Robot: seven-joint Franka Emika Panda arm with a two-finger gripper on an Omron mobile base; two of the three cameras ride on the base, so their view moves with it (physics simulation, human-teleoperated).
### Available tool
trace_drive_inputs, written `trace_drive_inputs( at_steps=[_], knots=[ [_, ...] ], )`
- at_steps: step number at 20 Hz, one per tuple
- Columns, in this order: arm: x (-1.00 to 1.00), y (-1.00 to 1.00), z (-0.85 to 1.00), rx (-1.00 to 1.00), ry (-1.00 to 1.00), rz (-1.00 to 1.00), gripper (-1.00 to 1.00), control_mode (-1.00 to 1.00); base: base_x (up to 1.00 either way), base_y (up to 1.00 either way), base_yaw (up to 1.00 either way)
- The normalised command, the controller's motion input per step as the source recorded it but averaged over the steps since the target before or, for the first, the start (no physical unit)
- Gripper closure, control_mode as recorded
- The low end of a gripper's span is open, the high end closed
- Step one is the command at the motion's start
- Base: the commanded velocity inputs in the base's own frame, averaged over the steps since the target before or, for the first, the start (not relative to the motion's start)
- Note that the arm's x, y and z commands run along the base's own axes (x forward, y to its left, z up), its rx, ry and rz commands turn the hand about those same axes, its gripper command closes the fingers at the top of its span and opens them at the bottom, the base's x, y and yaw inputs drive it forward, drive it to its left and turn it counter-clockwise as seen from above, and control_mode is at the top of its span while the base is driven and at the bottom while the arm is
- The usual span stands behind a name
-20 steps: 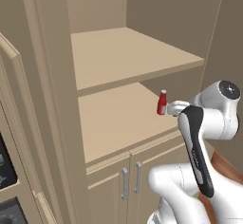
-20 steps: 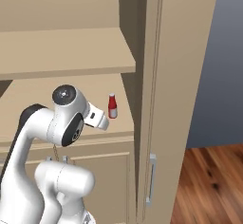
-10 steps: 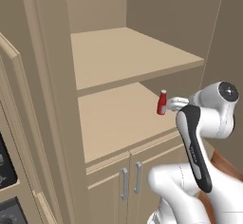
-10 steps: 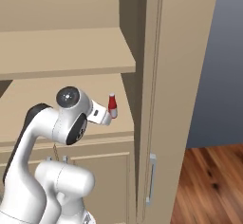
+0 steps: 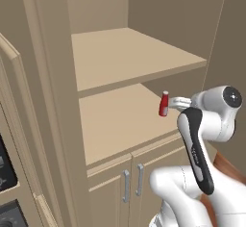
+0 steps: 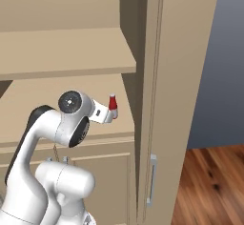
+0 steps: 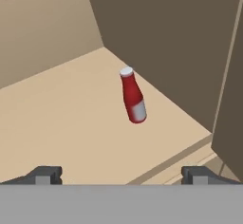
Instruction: Collect the paprika, ketchup, and shaker from the cabinet and place them next to the stove.
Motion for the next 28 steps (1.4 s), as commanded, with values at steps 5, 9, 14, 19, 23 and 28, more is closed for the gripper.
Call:
trace_drive_inputs(
  at_steps=[5, 9, 14, 19, 23, 28],
  knots=[
    [0.07, 0.0, 0.0, 0.0, -0.01, 0.0, -1.0, -1.0, 0.0, 0.0, 0.0],
    [0.12, 0.01, -0.02, -0.02, 0.02, 0.0, -1.0, -1.0, 0.0, 0.0, 0.0],
    [0.16, -0.01, -0.04, -0.03, 0.01, 0.0, -1.0, -1.0, 0.0, 0.0, 0.0],
    [0.18, -0.12, -0.19, -0.07, 0.03, 0.0, -1.0, -1.0, 0.0, 0.0, 0.0],
    [0.12, -0.09, -0.22, -0.08, 0.0, 0.0, -1.0, -1.0, 0.0, 0.0, 0.0],
    [0.08, -0.03, -0.12, -0.06, 0.0, 0.0, -1.0, -1.0, 0.0, 0.0, 0.0]
  ],
)
